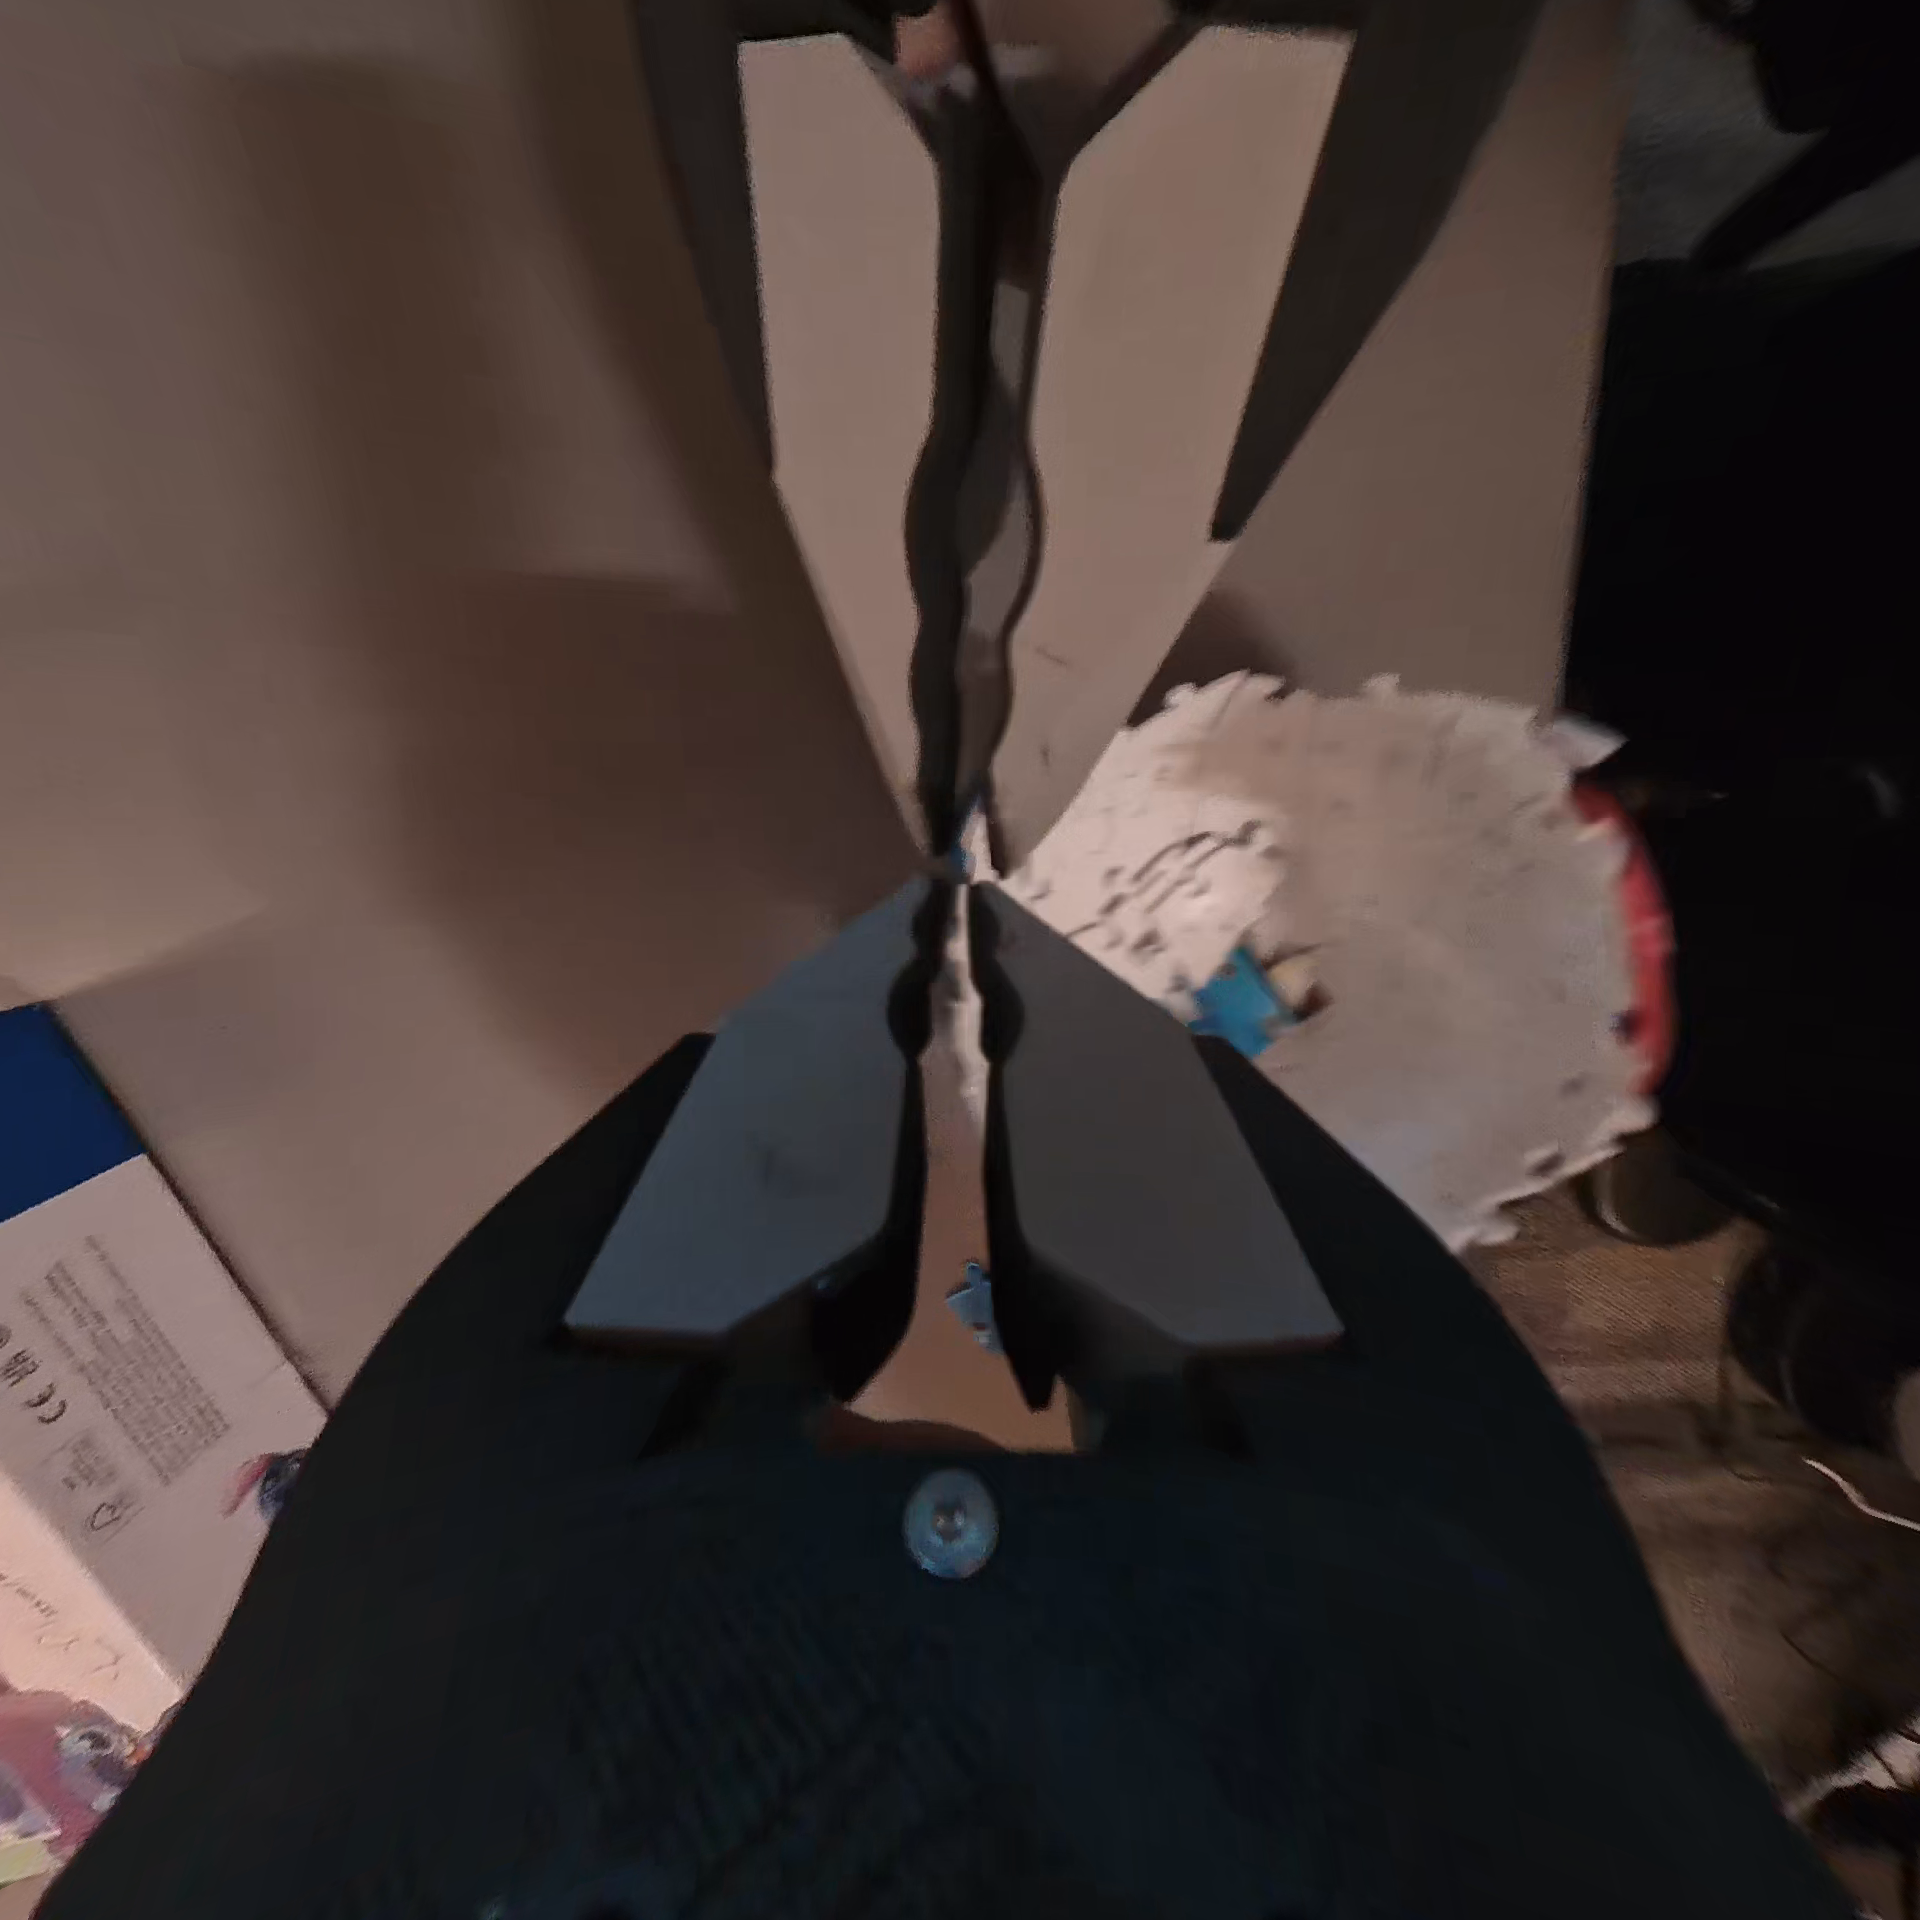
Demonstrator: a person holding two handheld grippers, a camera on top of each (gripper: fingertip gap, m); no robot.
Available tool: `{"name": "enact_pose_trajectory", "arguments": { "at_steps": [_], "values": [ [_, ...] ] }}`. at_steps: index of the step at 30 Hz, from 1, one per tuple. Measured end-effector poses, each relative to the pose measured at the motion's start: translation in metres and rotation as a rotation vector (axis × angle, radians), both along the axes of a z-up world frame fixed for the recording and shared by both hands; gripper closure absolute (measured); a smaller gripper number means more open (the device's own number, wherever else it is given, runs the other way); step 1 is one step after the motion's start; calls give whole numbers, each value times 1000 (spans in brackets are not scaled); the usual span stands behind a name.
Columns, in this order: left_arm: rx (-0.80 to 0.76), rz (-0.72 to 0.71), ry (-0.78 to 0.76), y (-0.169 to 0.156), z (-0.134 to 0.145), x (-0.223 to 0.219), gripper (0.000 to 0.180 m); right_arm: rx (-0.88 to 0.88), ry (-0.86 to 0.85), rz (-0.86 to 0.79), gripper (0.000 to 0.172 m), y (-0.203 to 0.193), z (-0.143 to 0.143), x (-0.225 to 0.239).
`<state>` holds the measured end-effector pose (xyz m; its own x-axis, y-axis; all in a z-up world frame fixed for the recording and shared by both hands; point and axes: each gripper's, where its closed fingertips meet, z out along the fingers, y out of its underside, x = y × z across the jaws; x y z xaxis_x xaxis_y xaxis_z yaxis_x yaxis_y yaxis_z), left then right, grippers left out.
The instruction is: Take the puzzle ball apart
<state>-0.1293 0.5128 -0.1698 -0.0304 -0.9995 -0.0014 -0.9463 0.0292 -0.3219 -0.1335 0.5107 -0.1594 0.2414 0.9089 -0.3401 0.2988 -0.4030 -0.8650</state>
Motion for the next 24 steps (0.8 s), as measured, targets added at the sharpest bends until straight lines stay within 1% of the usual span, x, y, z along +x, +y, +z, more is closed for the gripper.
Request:
{"name": "enact_pose_trajectory", "arguments": {
  "at_steps": [3, 5, 8, 10, 12, 14, 15, 18, 21, 23, 24],
  "values": [
    [-3, -5, -45, -8, -2, -3, 180, -103, 52, 56, 167, -6, 1, -3],
    [24, 2, -80, -11, -1, -4, 180, -182, 94, 80, 166, -8, 3, -5],
    [99, 9, -167, -11, 9, -1, 180, -346, 215, 111, 165, -7, 13, -2],
    [111, 19, -247, -13, 18, 3, 179, -422, 284, 135, 166, -8, 20, 0],
    [53, 66, -266, -16, 19, 1, 177, -413, 263, 135, 167, -9, 16, -1],
    [68, 110, -237, -9, 15, -4, 158, -378, 222, 131, 168, -11, 13, -3],
    [50, 118, -231, -11, 14, -5, 156, -368, 215, 131, 167, -12, 13, -4],
    [10, 133, -228, -15, 14, -5, 167, -327, 201, 114, 167, -11, 14, -4],
    [1, 160, -210, -12, 11, -8, 167, -285, 176, 96, 168, -9, 12, -5],
    [-17, 163, -221, -14, 11, -8, 170, -269, 178, 98, 167, -10, 13, -5],
    [-17, 169, -230, -13, 13, -8, 167, -269, 186, 101, 167, -10, 15, -5]
  ]
}}
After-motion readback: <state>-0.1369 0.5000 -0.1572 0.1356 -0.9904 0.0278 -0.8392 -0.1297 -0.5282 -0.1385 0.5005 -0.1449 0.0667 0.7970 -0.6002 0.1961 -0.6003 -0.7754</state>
